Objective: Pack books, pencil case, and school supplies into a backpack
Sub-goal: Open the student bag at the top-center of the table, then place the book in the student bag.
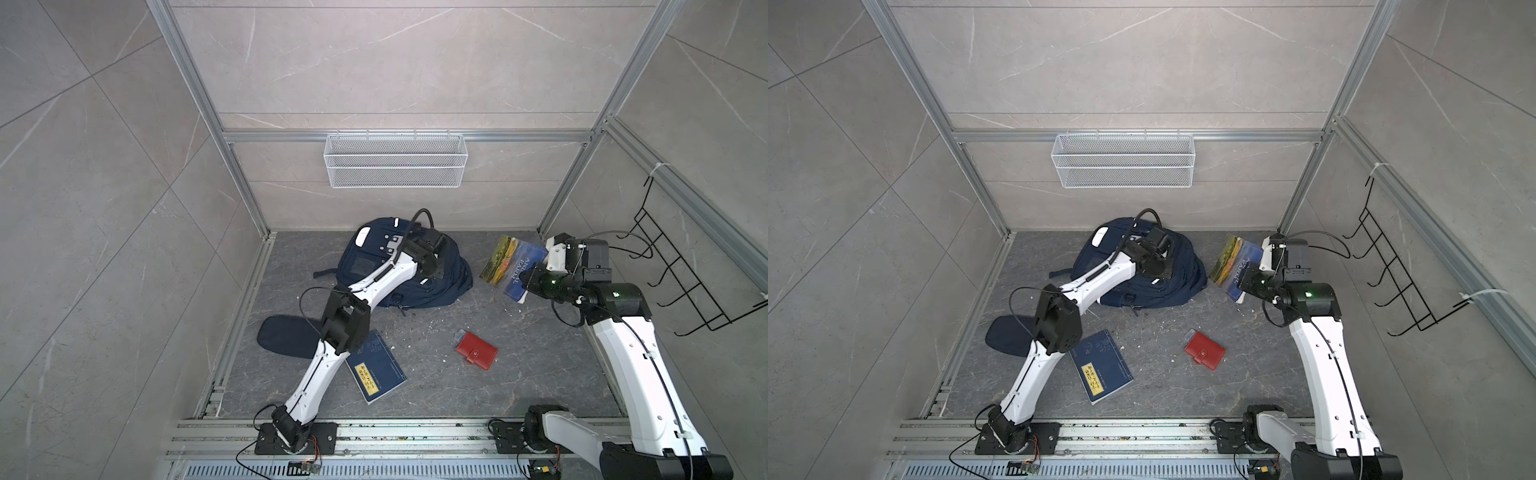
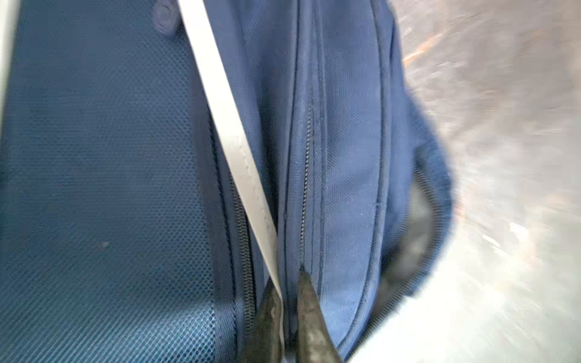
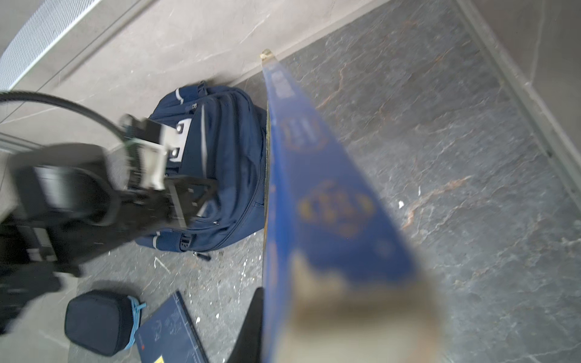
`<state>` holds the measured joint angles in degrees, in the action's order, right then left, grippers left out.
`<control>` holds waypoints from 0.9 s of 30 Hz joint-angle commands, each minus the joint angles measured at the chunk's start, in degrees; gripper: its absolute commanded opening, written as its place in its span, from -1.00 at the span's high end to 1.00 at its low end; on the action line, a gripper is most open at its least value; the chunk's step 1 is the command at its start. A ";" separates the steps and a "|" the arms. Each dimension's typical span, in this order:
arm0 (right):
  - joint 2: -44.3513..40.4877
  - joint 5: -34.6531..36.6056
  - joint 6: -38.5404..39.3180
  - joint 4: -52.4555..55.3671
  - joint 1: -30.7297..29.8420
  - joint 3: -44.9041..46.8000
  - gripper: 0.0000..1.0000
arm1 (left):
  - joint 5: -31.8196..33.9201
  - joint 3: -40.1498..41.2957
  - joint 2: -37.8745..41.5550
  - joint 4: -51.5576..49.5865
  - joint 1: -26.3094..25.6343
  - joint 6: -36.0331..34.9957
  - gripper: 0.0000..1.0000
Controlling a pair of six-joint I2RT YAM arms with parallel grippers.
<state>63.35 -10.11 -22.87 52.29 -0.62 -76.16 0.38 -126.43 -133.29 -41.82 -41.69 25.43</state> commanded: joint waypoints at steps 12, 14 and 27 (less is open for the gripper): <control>2.06 -28.58 0.82 -9.29 0.09 2.00 1.00 | -38.92 25.97 33.44 31.68 13.15 7.60 1.00; 3.15 -31.86 -1.78 -13.64 -0.02 4.28 1.00 | -42.31 27.46 34.55 36.89 13.64 9.67 1.00; 15.06 -39.02 -8.15 -31.32 -5.70 8.77 1.00 | -55.31 28.54 35.12 45.76 13.36 16.00 1.00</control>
<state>76.44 -45.71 -30.50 28.03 -4.91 -67.33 -46.72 -95.64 -103.92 -9.78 -27.83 41.25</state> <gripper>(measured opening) 0.123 0.078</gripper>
